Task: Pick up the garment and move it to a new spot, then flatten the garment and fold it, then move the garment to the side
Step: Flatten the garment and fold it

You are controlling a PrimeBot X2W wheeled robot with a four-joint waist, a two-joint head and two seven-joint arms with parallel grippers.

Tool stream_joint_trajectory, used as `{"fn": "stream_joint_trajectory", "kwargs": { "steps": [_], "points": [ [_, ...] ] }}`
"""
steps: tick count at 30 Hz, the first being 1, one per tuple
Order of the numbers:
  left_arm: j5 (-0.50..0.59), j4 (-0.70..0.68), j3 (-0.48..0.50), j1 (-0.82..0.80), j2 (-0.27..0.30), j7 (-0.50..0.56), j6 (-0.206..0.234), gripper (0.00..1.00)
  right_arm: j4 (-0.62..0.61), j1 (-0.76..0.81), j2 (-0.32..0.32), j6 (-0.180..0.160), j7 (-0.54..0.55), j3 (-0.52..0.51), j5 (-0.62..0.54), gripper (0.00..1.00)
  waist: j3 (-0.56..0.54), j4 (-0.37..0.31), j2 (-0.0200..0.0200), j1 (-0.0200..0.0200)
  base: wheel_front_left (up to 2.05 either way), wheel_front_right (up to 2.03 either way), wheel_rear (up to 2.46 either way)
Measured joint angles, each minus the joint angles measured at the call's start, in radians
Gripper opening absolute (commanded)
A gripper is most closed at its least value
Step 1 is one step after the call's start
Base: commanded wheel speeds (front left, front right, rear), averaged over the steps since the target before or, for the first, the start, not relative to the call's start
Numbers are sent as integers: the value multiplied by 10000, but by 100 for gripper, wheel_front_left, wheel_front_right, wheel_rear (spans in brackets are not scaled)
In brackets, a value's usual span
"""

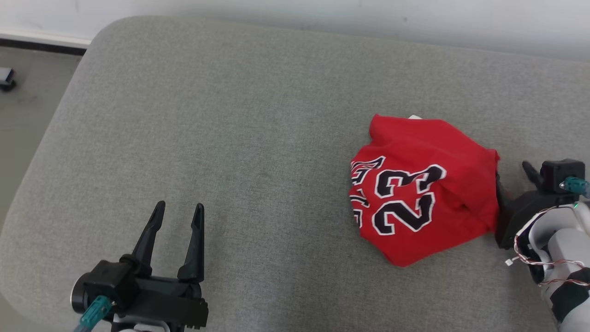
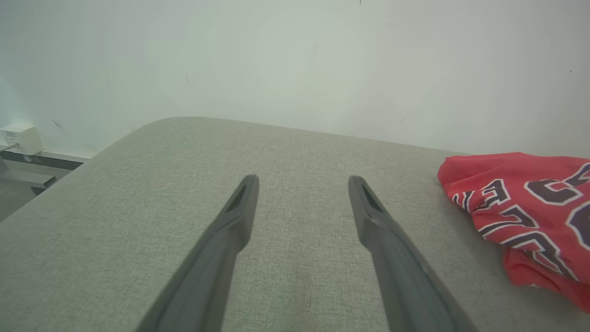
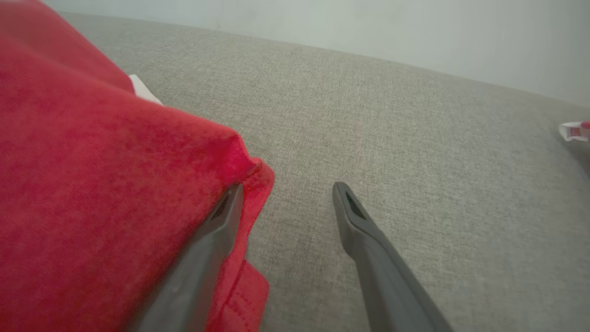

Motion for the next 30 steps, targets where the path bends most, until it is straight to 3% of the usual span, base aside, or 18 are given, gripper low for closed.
{"fn": "stream_joint_trajectory", "kwargs": {
  "steps": [2,4,5,14,21,24,30],
  "points": [
    [-42,21,-42,-92,-13,2,0,100,428,-89,82,0,104,159,334,100,113,108,1,0,0,0,0],
    [-46,29,-42,-137,-15,0,0,100,589,-163,132,-6,8,439,552,21,202,187,0,0,0,0,0],
    [-46,33,-31,-137,-17,0,0,100,644,-223,146,-6,-13,591,652,0,238,210,0,-1,0,0,0],
    [-33,130,67,-110,-31,0,0,100,859,-498,-17,-2,-844,1651,1427,0,-3,5,0,-1,0,0,0],
    [-31,209,159,19,-38,0,0,100,255,-1017,-244,-2,-1486,2031,1511,0,-474,-209,0,-1,0,0,0],
    [-27,232,324,212,-36,0,0,100,-431,-1146,-186,-2,-1532,2134,1465,0,-738,-307,0,-2,0,0,0],
    [88,190,742,574,-35,0,0,100,-3072,-659,56,-2,-1572,1852,890,0,-1223,-628,0,-3,0,0,0]
  ]
}}
